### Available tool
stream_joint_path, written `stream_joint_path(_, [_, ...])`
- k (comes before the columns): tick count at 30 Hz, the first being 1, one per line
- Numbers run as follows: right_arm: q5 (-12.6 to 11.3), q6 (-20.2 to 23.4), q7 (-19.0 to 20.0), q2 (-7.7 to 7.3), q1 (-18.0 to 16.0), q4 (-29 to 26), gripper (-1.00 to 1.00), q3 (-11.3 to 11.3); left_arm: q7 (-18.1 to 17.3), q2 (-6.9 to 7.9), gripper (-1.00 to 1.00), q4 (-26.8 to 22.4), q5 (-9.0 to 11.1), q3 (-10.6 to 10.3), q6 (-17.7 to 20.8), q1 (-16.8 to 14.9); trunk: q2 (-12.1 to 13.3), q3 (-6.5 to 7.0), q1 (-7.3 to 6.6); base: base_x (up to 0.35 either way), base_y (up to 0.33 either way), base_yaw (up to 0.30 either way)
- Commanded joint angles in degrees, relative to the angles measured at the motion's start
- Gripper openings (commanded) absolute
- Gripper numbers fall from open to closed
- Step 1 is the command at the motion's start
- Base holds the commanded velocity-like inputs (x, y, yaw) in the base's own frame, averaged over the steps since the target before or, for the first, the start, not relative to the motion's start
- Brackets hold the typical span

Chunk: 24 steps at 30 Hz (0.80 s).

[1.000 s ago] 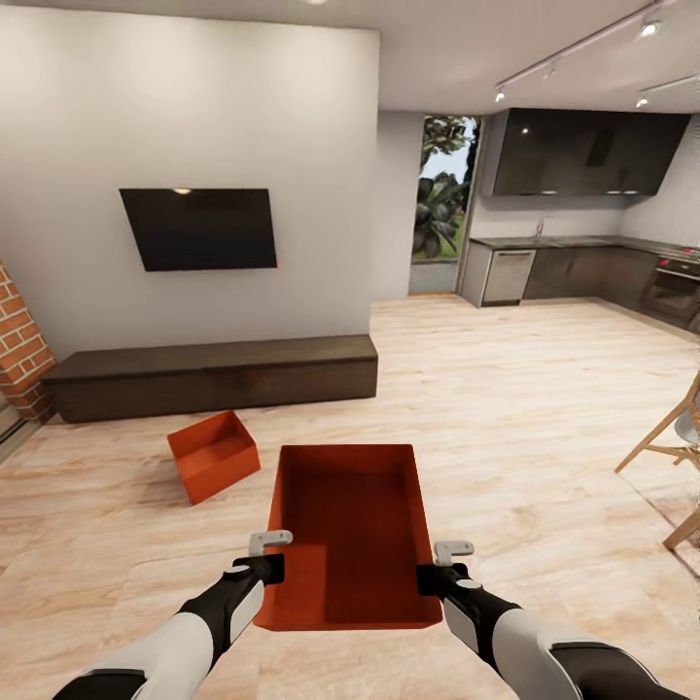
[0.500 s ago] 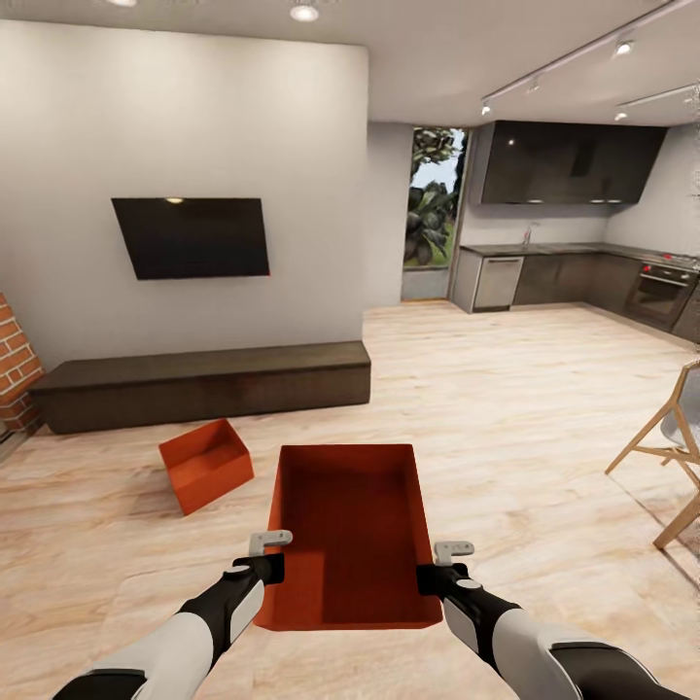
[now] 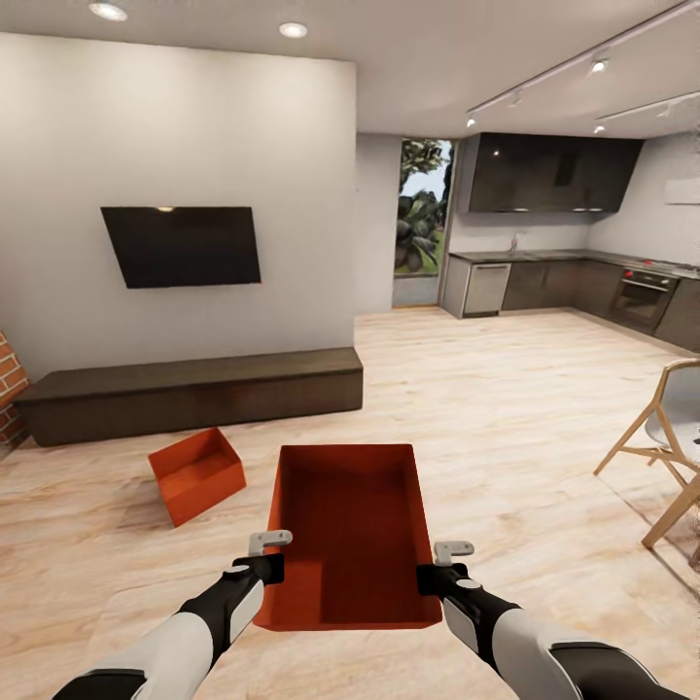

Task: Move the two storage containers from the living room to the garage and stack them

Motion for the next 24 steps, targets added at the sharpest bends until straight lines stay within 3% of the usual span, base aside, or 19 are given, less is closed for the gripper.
stream_joint_path(1, [-0.7,-0.3,-0.4,-0.23,-0.1,0.3,-1.0,0.0,1.1,0.21,-1.0,-0.7,-0.9,1.1,0.1,-0.1,-0.1,-0.03,0.03,0.0,0.0,-0.086])
stream_joint_path(24, [-0.7,-0.4,-0.5,-0.32,-0.1,0.3,-1.0,0.0,1.1,0.21,-1.0,-0.7,-0.9,1.1,0.1,-0.1,-0.1,1.97,0.03,0.0,0.0,-0.103])
